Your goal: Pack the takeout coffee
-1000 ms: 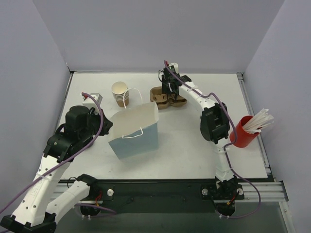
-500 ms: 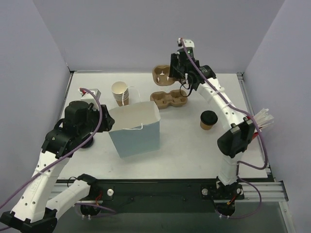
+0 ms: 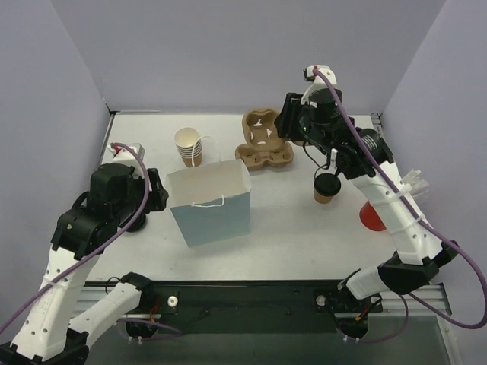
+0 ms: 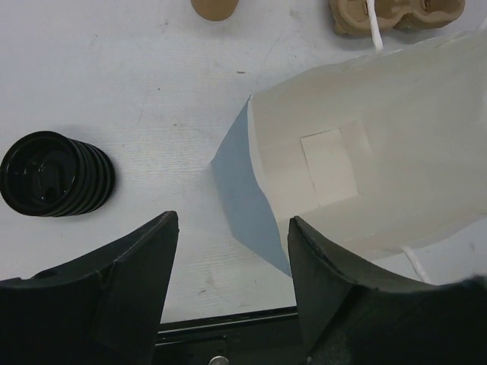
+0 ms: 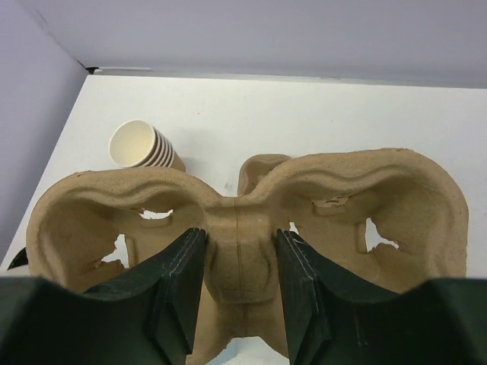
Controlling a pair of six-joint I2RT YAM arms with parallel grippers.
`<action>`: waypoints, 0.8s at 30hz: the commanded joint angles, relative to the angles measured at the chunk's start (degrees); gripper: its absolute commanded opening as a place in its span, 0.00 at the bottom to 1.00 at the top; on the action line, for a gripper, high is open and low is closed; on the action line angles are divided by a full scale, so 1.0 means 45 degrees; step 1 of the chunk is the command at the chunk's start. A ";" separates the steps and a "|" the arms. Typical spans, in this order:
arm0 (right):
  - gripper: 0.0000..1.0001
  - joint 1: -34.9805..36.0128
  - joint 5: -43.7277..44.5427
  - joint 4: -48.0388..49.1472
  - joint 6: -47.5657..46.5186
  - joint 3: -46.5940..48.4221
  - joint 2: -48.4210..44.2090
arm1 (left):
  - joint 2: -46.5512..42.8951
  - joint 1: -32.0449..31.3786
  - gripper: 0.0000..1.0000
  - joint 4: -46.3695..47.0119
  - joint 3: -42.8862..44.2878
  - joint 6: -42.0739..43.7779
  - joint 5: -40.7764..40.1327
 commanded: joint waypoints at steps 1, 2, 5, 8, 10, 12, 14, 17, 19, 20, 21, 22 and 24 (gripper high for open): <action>0.38 0.0705 0.0438 -0.0493 0.0903 -0.0691 -0.1292 | -0.0731 0.0025 0.69 -0.0656 0.0921 -0.0480 -0.0662; 0.37 0.0824 0.0496 -0.0571 0.0943 -0.0652 -0.1449 | -0.0887 0.0025 0.70 -0.0676 0.0959 -0.0636 -0.0584; 0.37 0.1234 0.0653 -0.0844 0.1118 -0.0671 -0.2209 | -0.0985 0.0025 0.70 -0.0501 0.0941 -0.0871 -0.0155; 0.37 0.1857 0.0304 -0.0845 0.1392 -0.0769 -0.2563 | -0.0850 0.0025 0.70 -0.0325 0.1076 -0.0949 0.0431; 0.37 0.2171 0.0049 -0.0825 0.1664 -0.0672 -0.2622 | -0.0752 0.0025 0.70 -0.0266 0.1077 -0.1047 0.0491; 0.37 0.2581 -0.0478 -0.0728 0.2211 -0.0420 -0.2467 | -0.0576 0.0025 0.70 -0.0130 0.0961 -0.1222 0.0627; 0.37 0.3107 -0.0616 -0.0456 0.2678 -0.0243 -0.2233 | -0.0479 0.0025 0.69 0.0239 0.0785 -0.1398 0.0706; 0.37 0.3422 -0.1044 0.0342 0.3574 -0.0241 -0.1940 | -0.0361 0.0025 0.66 0.0689 0.0492 -0.1516 0.0959; 0.37 0.3714 -0.1455 0.1026 0.4027 -0.0726 -0.1861 | -0.0283 0.0025 0.61 0.0886 0.0258 -0.1536 0.1174; 0.37 0.3831 -0.1553 0.1668 0.4164 -0.0827 -0.1667 | -0.0244 0.0025 0.59 0.1003 0.0199 -0.1613 0.1252; 0.37 0.3968 -0.1573 0.1829 0.4378 -0.0867 -0.1549 | -0.0205 0.0006 0.58 0.1062 0.0121 -0.1633 0.1311; 0.37 0.4027 -0.1554 0.1908 0.4458 -0.0790 -0.1413 | -0.0205 0.0025 0.55 0.1101 0.0062 -0.1672 0.1311; 0.37 0.4086 -0.1593 0.2181 0.4691 -0.0769 -0.1002 | -0.0224 0.0025 0.55 0.1160 -0.0191 -0.1731 0.1253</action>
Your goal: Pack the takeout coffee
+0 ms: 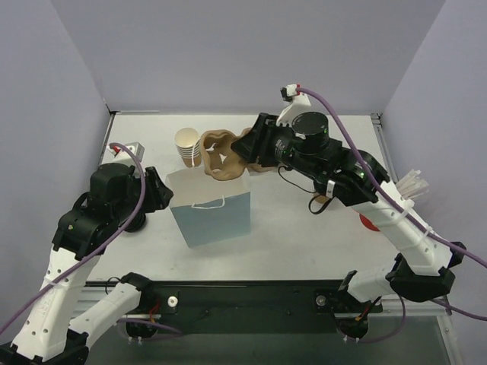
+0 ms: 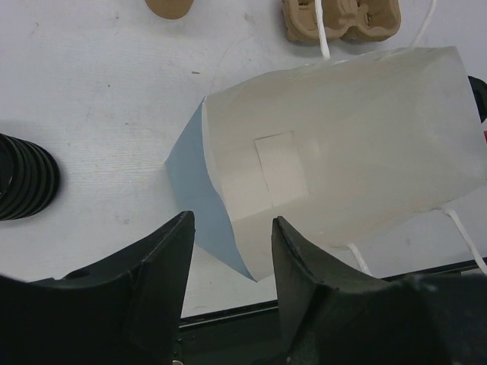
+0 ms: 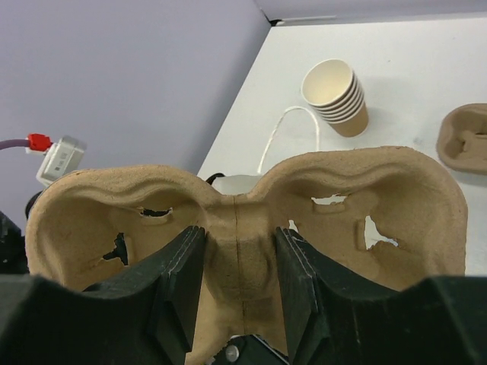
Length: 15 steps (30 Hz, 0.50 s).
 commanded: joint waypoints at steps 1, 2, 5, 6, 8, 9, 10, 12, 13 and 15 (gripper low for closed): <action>0.37 0.0240 -0.0533 0.1725 0.1088 -0.0036 0.0660 | -0.0034 0.0025 0.53 0.0893 -0.0357 -0.0284 0.0267; 0.37 0.0240 -0.0632 0.1939 0.1186 0.0041 0.0931 | -0.0073 0.0006 0.53 0.0932 -0.0532 -0.0284 0.0267; 0.37 0.0279 -0.1195 0.2117 0.1655 0.0431 0.1537 | -0.0113 0.0025 0.49 0.0932 -0.0651 -0.0264 0.0130; 0.37 0.0298 -0.1276 0.2137 0.1733 0.0491 0.1655 | -0.0113 0.0025 0.48 0.0913 -0.0651 -0.0264 0.0053; 0.37 0.0473 -0.1142 0.2176 0.1831 0.0570 0.1890 | -0.0171 0.0025 0.46 0.0951 -0.0670 -0.0147 -0.0046; 0.37 0.0474 -0.1102 0.2195 0.1870 0.0512 0.1930 | -0.0172 0.0025 0.46 0.1010 -0.0729 -0.0128 -0.0085; 0.37 0.0494 -0.1082 0.2176 0.1929 0.0453 0.1988 | -0.0191 0.0025 0.45 0.1126 -0.0787 -0.0108 -0.0046; 0.37 0.0494 -0.0985 0.2254 0.2007 0.0181 0.2047 | -0.0249 0.0044 0.41 0.1263 -0.1021 -0.0088 0.0168; 0.37 0.0494 -0.0965 0.2293 0.2027 0.0082 0.2086 | -0.0269 0.0044 0.39 0.1341 -0.1080 -0.0146 0.0266; 0.37 0.0494 -0.0925 0.2371 0.2144 -0.0229 0.2067 | -0.0328 0.0025 0.29 0.1401 -0.1139 -0.0147 0.0422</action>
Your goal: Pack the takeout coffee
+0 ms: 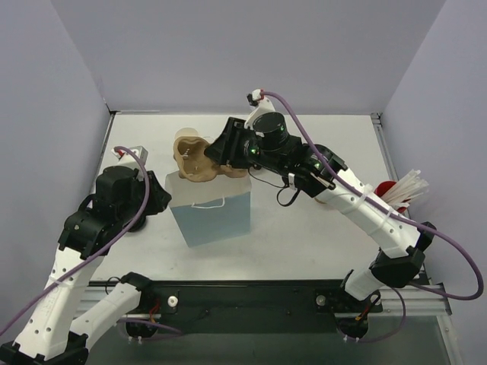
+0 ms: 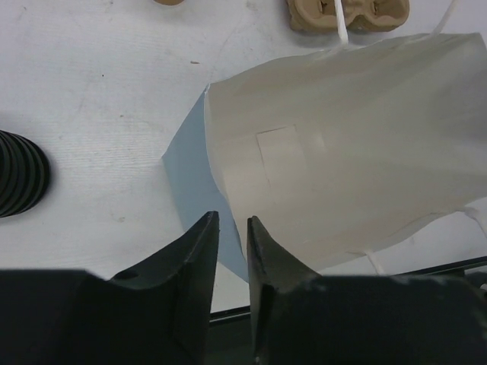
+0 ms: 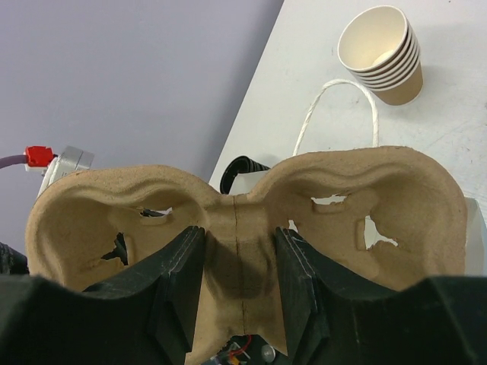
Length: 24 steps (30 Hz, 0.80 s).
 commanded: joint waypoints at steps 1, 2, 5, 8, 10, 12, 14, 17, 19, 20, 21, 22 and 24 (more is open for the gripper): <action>0.37 0.0105 0.0312 0.0919 0.0420 -0.0318 -0.0182 | -0.0177 0.0020 0.26 0.0876 -0.0163 0.0004 0.0350; 0.37 0.0105 0.0469 0.0919 0.0420 -0.0416 -0.0182 | -0.0216 0.0020 0.22 0.0857 -0.0163 0.0004 0.0389; 0.37 0.0086 0.0666 0.0880 0.0381 -0.0806 -0.0104 | -0.0372 0.0020 0.11 0.0915 -0.0241 0.0003 0.0467; 0.37 0.0066 0.0647 0.0841 0.0517 -0.1178 -0.0027 | -0.0470 0.0040 0.01 0.1052 -0.0358 -0.0094 0.0701; 0.37 0.0086 0.0647 0.0744 0.0634 -0.1314 -0.0045 | -0.0451 0.0040 0.00 0.1130 -0.0398 -0.0152 0.0702; 0.37 0.0086 0.0628 0.0646 0.0732 -0.1529 0.0033 | -0.0490 0.0040 0.00 0.1169 -0.0476 -0.0191 0.1092; 0.37 0.0125 0.0686 0.0490 0.1005 -0.1937 -0.0064 | -0.0529 0.0039 0.00 0.1189 -0.0534 -0.0328 0.1131; 0.37 0.0144 0.0842 0.0411 0.1318 -0.2407 -0.0201 | -0.0646 0.0039 0.00 0.1345 -0.0632 -0.0523 0.1209; 0.37 0.0144 0.0901 0.0275 0.1416 -0.2623 -0.0221 | -0.0665 0.0020 0.00 0.1345 -0.0652 -0.0621 0.1191; 0.37 0.0144 0.1036 0.0158 0.1435 -0.2643 -0.0163 | -0.0685 0.0039 0.00 0.1345 -0.0652 -0.0621 0.1190; 0.37 0.0144 0.1095 0.0061 0.1455 -0.2585 -0.0124 | -0.0685 0.0040 0.00 0.1345 -0.0632 -0.0621 0.1209; 0.37 0.0144 0.1135 -0.0095 0.1436 -0.2585 -0.0085 | -0.0685 0.0040 0.00 0.1345 -0.0651 -0.0641 0.1210; 0.36 0.0144 0.1310 -0.0291 0.1338 -0.2468 0.0071 | -0.0705 0.0040 0.00 0.1345 -0.0632 -0.0641 0.1209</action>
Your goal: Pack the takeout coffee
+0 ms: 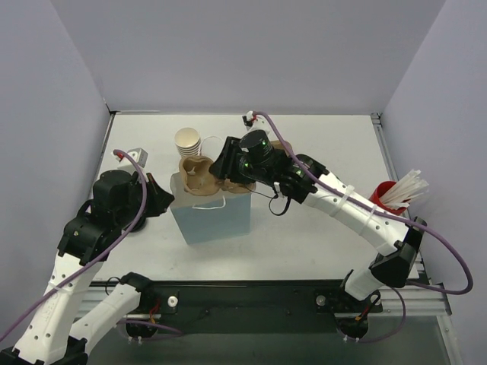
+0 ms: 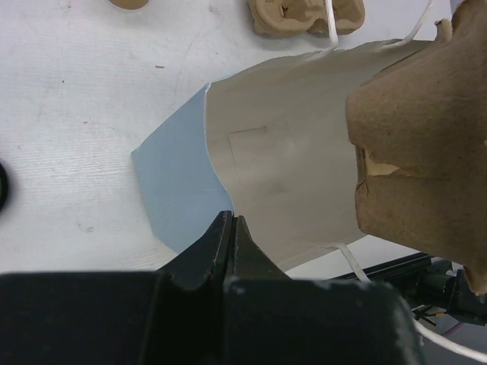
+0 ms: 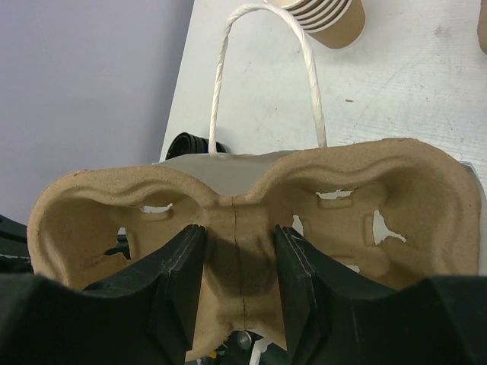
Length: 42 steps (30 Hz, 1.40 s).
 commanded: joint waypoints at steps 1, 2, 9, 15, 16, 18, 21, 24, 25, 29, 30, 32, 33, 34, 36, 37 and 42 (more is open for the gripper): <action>0.36 0.0062 0.0645 -0.0825 0.0211 0.0281 0.0130 | -0.0112 0.0035 0.00 0.0476 0.0038 -0.0252 0.0204; 0.36 0.0081 0.0723 -0.1002 0.0153 0.0399 0.0324 | -0.0131 0.0015 0.00 0.0514 0.0019 -0.0272 0.0243; 0.36 0.0178 0.1173 -0.1882 -0.0101 0.0849 0.1087 | -0.0210 0.0015 0.00 0.0496 -0.0001 -0.0292 0.0204; 0.36 0.0316 0.1212 -0.2038 0.0035 0.1161 0.1693 | -0.0210 0.0015 0.00 0.0437 -0.0059 -0.0213 0.0243; 0.36 0.0393 0.1251 -0.2097 0.0035 0.1219 0.1790 | -0.0229 0.0015 0.00 0.0437 -0.0098 -0.0233 0.0243; 0.35 0.0452 0.1427 -0.2136 0.0035 0.1336 0.1888 | -0.0249 0.0035 0.00 0.0437 -0.0137 -0.0233 0.0263; 0.35 0.0569 0.1583 -0.2136 -0.0043 0.1395 0.2142 | -0.0268 0.0015 0.00 0.0495 -0.0215 -0.0233 0.0341; 0.34 0.0667 0.1836 -0.2156 -0.0179 0.1377 0.2454 | -0.0327 0.0034 0.00 0.0534 -0.0313 -0.0233 0.0302; 0.34 0.0706 0.1915 -0.2136 -0.0218 0.1357 0.2610 | -0.0327 0.0015 0.00 0.0554 -0.0371 -0.0233 0.0360; 0.34 0.0765 0.2266 -0.2156 -0.0316 0.1103 0.2903 | -0.0405 0.0015 0.00 0.0671 -0.0586 -0.0272 0.0419; 0.35 0.0765 0.2383 -0.2136 -0.0433 0.1084 0.2923 | -0.0424 0.0015 0.00 0.0652 -0.0587 -0.0272 0.0400; 0.35 0.0745 0.2481 -0.2156 -0.0550 0.1142 0.2943 | -0.0425 0.0015 0.00 0.0652 -0.0606 -0.0272 0.0400; 0.35 0.0745 0.2540 -0.2175 -0.0628 0.1239 0.2847 | -0.0444 0.0034 0.00 0.0652 -0.0587 -0.0253 0.0419; 0.35 0.0726 0.2521 -0.2175 -0.0668 0.1356 0.2807 | -0.0405 0.0015 0.00 0.0632 -0.0490 -0.0253 0.0400; 0.37 0.0745 0.2366 -0.2234 -0.1017 0.1590 0.2612 | -0.0308 0.0015 0.08 0.0574 -0.0353 -0.0253 0.0322; 0.39 0.0745 0.2287 -0.2234 -0.1174 0.1862 0.2515 | -0.0269 0.0034 0.16 0.0535 -0.0178 -0.0272 0.0283; 0.45 0.0707 0.1584 -0.2332 -0.2325 0.2275 0.1402 | -0.0054 0.0035 0.59 0.0028 0.0642 -0.0175 -0.0203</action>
